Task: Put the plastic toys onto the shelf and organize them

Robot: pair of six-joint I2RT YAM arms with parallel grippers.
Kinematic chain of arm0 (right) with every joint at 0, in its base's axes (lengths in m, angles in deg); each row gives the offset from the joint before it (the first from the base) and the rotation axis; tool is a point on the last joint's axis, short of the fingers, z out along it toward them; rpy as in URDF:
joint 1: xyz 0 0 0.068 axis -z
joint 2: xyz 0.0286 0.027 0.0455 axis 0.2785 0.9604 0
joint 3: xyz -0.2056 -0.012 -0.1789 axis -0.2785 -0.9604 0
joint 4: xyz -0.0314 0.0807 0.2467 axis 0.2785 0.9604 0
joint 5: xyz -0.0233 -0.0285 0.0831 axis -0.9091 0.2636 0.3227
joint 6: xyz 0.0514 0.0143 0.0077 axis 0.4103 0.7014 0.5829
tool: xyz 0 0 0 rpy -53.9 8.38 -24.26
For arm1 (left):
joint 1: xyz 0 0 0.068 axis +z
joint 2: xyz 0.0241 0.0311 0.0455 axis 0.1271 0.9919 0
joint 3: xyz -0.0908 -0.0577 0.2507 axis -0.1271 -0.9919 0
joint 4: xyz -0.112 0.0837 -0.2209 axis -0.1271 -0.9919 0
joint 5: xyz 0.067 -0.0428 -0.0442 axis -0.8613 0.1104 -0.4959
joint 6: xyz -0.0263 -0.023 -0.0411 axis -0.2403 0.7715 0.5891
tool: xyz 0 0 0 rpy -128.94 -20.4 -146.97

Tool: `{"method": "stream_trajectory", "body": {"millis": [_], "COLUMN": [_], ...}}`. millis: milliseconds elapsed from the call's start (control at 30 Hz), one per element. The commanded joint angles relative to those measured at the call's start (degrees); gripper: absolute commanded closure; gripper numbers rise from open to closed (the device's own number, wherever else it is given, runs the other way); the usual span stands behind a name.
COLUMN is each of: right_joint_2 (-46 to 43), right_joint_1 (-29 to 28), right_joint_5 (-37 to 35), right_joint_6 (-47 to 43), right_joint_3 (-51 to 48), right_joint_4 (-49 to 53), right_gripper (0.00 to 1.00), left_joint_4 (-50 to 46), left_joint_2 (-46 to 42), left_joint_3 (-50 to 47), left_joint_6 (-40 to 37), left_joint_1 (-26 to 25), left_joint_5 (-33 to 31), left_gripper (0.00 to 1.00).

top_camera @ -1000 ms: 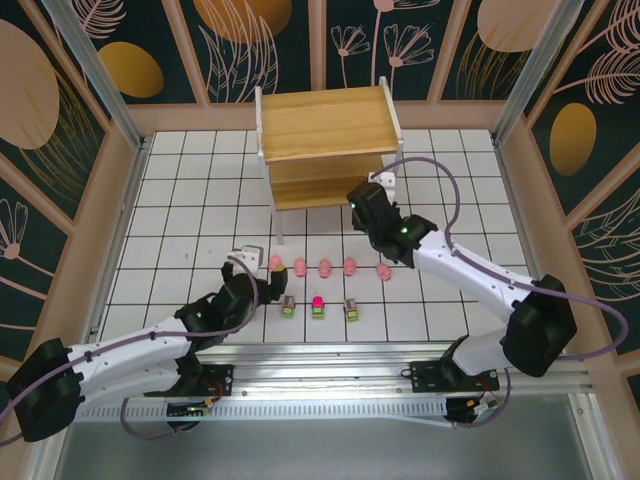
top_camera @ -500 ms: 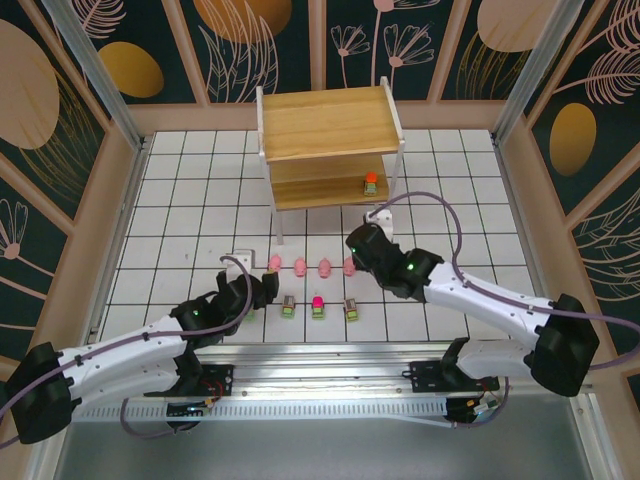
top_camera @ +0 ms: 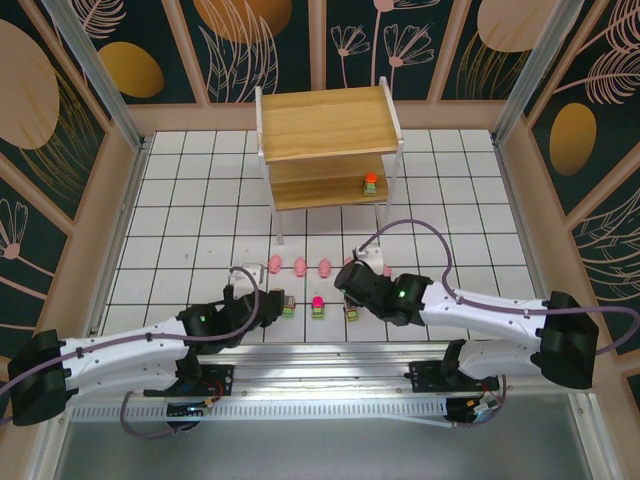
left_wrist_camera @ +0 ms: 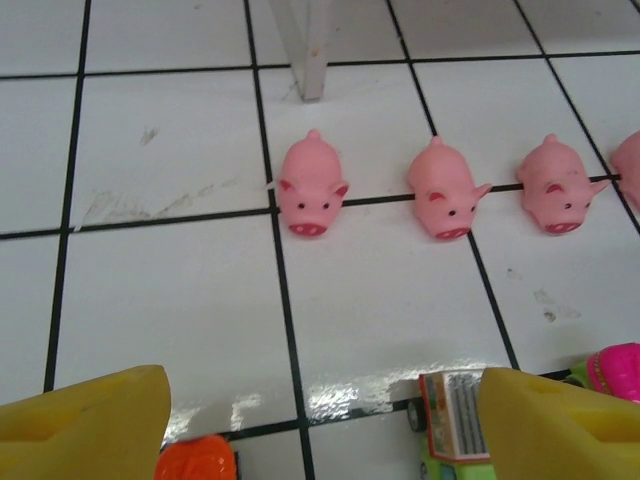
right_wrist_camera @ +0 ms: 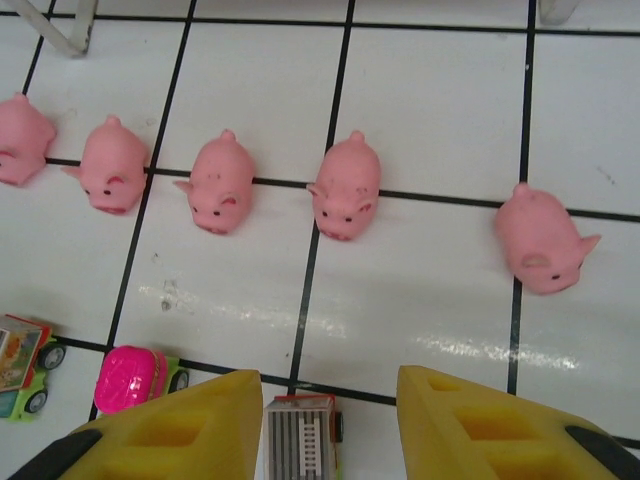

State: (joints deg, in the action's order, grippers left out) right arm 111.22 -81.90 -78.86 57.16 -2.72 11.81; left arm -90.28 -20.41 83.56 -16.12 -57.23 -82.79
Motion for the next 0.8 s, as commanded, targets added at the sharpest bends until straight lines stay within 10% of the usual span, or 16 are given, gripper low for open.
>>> {"method": "stream_trajectory", "body": {"millis": [0, 767], "right_joint_2": [0.62, 0.97], "right_joint_1": [-0.75, -1.55], "right_joint_5": [-0.44, 0.12], "right_joint_6": [3.19, 3.15], "right_joint_3": [-1.48, -2.98], "right_joint_4": [1.16, 0.06], "right_gripper": [0.60, 0.62], "left_joint_4": [-7.66, -9.73], "left_joint_2": [-0.71, 4.47], "left_joint_3": [1.33, -4.13], "left_joint_6": [6.49, 17.10], "left_joint_1": [-0.63, -0.68], "left_joint_5": [-1.98, 6.87], "left_gripper": [0.20, 0.26]}}
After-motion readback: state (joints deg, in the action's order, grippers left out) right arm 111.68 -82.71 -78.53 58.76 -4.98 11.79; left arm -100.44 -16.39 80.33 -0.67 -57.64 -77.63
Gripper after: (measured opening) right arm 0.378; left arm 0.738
